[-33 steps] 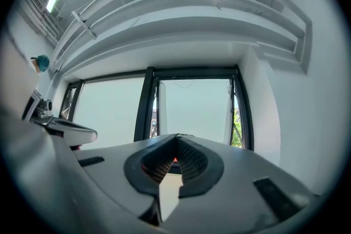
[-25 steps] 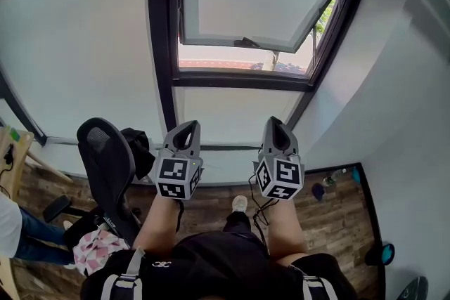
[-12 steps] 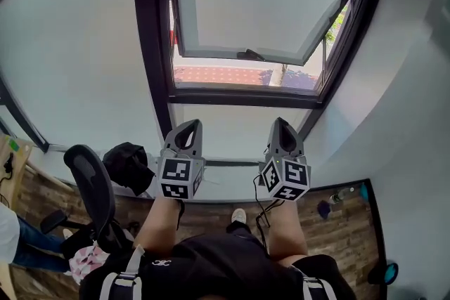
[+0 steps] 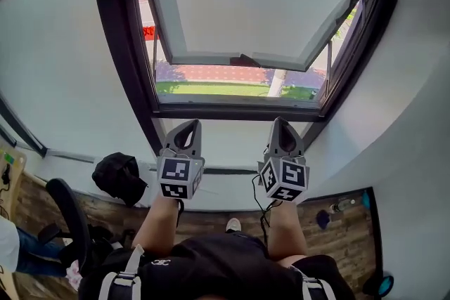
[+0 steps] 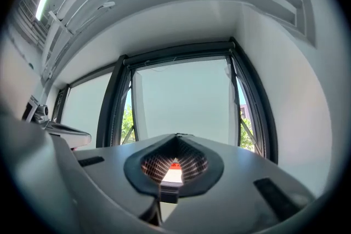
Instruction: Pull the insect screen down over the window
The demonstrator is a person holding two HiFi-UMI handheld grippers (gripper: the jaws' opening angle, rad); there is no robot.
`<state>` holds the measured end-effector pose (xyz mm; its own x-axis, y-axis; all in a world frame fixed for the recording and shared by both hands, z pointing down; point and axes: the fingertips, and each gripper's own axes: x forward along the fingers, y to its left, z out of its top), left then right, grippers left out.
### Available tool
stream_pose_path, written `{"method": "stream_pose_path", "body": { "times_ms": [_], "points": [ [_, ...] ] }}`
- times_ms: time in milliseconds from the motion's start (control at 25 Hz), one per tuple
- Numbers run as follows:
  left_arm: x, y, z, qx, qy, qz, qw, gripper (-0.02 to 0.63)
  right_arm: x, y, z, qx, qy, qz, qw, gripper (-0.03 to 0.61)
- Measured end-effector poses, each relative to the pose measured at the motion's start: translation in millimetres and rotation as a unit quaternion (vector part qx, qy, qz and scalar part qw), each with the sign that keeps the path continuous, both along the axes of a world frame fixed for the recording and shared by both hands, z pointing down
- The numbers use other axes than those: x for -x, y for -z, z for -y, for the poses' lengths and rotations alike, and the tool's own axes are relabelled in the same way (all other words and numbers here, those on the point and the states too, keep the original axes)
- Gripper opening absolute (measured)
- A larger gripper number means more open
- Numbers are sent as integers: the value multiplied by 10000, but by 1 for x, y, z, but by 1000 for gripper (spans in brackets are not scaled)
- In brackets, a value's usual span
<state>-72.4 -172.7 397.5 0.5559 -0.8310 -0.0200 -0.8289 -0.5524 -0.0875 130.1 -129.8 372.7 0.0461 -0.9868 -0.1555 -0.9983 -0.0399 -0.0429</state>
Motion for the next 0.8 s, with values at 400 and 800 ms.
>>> {"method": "stream_pose_path", "body": {
  "times_ms": [400, 800],
  "points": [
    [-74, -2, 101, 157, 313, 143, 9993, 2, -75, -2, 104, 181, 300, -113, 9993, 3],
    [-61, -8, 165, 237, 587, 304, 9975, 2, -78, -3, 168, 289, 394, -323, 9983, 4]
  ]
}}
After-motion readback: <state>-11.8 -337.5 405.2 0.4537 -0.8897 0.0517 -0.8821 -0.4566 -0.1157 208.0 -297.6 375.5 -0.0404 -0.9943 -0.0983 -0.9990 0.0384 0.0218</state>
